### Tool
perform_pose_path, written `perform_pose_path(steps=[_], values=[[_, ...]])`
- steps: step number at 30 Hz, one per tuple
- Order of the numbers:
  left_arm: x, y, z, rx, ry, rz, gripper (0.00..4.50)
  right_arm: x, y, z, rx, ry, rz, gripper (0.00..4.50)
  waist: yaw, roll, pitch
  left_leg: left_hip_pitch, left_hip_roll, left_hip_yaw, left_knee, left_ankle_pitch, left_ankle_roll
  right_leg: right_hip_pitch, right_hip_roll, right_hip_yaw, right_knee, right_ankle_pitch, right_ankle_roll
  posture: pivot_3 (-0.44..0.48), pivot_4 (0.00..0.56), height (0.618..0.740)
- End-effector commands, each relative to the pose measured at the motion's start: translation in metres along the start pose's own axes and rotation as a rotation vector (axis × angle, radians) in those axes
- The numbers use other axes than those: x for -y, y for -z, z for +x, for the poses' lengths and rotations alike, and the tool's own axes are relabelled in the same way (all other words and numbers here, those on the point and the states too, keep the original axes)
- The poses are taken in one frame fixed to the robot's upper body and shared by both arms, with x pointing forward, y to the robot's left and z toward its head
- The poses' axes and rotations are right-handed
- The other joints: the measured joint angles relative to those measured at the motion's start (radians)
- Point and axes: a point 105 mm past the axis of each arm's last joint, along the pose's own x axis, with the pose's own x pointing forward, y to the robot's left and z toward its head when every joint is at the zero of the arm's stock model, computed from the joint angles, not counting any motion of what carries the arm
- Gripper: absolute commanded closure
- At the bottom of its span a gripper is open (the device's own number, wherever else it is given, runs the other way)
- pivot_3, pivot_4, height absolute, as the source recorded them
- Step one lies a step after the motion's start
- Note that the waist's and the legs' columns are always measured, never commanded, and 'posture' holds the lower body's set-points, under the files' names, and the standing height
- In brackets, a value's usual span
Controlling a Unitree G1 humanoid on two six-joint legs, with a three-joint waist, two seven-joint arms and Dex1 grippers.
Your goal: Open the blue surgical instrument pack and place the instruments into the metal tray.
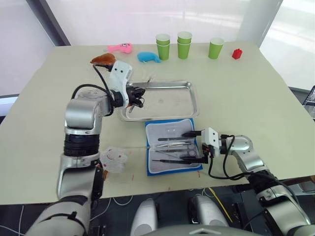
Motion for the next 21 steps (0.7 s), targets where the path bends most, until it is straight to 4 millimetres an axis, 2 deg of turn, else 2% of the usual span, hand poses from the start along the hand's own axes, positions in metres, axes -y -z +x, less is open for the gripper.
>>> perform_pose_path(steps=[1,8,14,21], values=[[-0.012,0.007,0.006,-0.017,-0.168,0.005,4.41,-0.033,0.038,0.009,-0.124,-0.105,0.114,0.00,-0.001,0.000,0.000,0.000,0.000,0.000,0.000,0.000,0.000,0.000,0.000,0.000,0.000,0.000,0.000,0.000,0.150,0.740],[-0.013,0.033,0.028,-0.062,-0.229,-0.130,4.41,-0.033,0.038,0.011,-0.120,-0.102,0.114,0.00,0.000,0.000,0.000,0.000,0.000,-0.001,0.000,0.001,-0.002,0.000,-0.001,0.000,0.000,0.001,-0.001,0.000,0.150,0.740],[-0.022,0.050,0.038,-0.105,-0.280,-0.151,4.41,-0.031,0.037,0.012,-0.120,-0.093,0.113,0.00,-0.001,0.000,0.000,0.000,0.000,-0.001,-0.001,0.001,-0.002,0.000,-0.001,0.000,0.000,0.001,-0.001,0.000,0.150,0.740],[-0.024,0.053,0.047,-0.108,-0.280,-0.173,4.41,-0.031,0.038,0.011,-0.121,-0.089,0.114,0.00,-0.001,0.000,0.000,0.000,0.000,-0.001,-0.001,0.003,-0.005,0.000,-0.001,-0.002,0.000,0.001,-0.002,0.000,0.150,0.740]])
